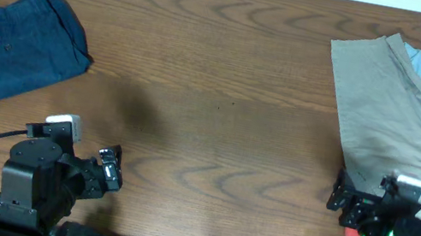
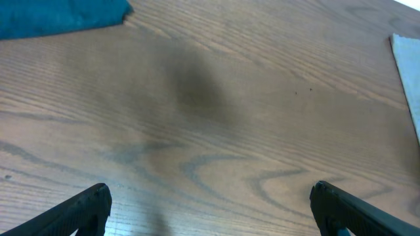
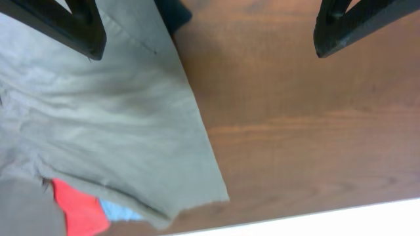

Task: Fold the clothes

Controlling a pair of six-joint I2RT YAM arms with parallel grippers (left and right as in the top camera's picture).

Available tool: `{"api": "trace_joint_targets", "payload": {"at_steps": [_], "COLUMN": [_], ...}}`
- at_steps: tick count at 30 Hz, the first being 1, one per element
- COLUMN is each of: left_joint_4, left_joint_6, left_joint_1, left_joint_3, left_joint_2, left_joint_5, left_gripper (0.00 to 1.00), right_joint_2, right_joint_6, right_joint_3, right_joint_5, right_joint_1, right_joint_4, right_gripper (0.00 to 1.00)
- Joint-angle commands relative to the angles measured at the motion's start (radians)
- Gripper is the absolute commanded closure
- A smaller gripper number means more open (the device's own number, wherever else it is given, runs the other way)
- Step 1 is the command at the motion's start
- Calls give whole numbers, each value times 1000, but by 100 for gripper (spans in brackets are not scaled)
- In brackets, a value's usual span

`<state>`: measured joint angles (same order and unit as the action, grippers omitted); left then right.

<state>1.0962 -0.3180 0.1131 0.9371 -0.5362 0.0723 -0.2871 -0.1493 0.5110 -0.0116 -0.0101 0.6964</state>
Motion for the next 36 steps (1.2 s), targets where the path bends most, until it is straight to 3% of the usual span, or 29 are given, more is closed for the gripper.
{"api": "trace_joint_targets", "payload": {"at_steps": [1, 8, 17, 21, 23, 36], "left_joint_4": [1, 1, 1, 1, 1, 1], "left_joint_6": [-10, -10, -10, -10, -10, -10], "left_joint_1": [2, 2, 2, 2, 2, 2], "left_joint_3": [-5, -5, -5, -5, -5, -5], "left_joint_2": [2, 2, 2, 2, 2, 2], "left_joint_5": [-1, -1, -1, -1, -1, -2], "left_gripper": [2, 2, 2, 2, 2, 2], "right_joint_2": [111, 278, 282, 282, 282, 282], "right_joint_6": [1, 26, 188, 280, 277, 278], "right_joint_3": [-81, -264, -507, -505, -505, -505], "right_joint_5": [-18, -29, -40, -39, -36, -25], "right_joint_1": [10, 11, 13, 15, 17, 18], "right_joint_4": [-38, -207, -702, -684, -623, -625], "right_gripper": [1, 1, 1, 1, 1, 1]}}
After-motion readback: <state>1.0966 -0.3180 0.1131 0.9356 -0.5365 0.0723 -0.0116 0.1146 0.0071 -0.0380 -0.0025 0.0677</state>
